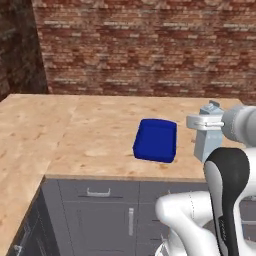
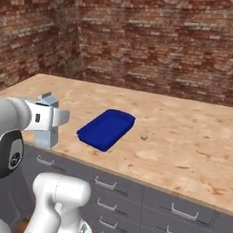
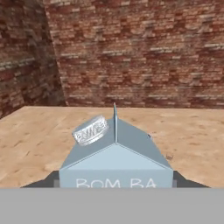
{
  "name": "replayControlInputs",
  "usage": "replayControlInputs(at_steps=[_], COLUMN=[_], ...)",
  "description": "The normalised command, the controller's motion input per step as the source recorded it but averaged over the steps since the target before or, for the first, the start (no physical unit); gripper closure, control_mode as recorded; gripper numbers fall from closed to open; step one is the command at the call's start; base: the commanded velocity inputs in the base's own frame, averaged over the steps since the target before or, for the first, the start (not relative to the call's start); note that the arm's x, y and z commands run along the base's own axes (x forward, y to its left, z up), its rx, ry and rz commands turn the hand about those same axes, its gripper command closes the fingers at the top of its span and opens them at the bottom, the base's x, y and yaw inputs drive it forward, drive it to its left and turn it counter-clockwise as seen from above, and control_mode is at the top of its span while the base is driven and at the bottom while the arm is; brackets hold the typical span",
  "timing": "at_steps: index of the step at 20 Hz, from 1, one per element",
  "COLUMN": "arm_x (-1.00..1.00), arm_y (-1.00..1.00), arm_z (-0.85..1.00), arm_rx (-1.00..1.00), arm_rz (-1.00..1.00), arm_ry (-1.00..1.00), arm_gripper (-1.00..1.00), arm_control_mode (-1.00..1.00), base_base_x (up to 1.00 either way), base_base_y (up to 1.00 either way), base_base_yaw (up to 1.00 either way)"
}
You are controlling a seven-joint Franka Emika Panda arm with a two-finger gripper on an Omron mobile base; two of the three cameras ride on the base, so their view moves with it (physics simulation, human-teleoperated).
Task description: Take out the milk from the fridge and place it on the tray on the counter. Then take the sugar cube near the tray and place it in the tray.
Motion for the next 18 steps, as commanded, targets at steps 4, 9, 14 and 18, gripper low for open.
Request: replayControlInputs(at_steps=[4, 9, 14, 18], arm_x=[0.0, 0.0, 0.0, 0.0], arm_y=[0.0, 0.0, 0.0, 0.0], arm_z=[0.0, 0.0, 0.0, 0.0], arm_rx=[0.0, 0.0, 0.0, 0.0], arm_rz=[0.0, 0.0, 0.0, 0.0], arm_ry=[0.0, 0.0, 0.0, 0.0], arm_gripper=[1.0, 1.0, 1.0, 1.0], arm_control_mode=[1.0, 1.0, 1.0, 1.0], base_base_x=[0.51, 0.48, 0.0, 0.05], base_base_y=[-0.08, 0.24, 0.46, 0.39], base_base_yaw=[-0.39, -0.4, -0.27, -0.26])
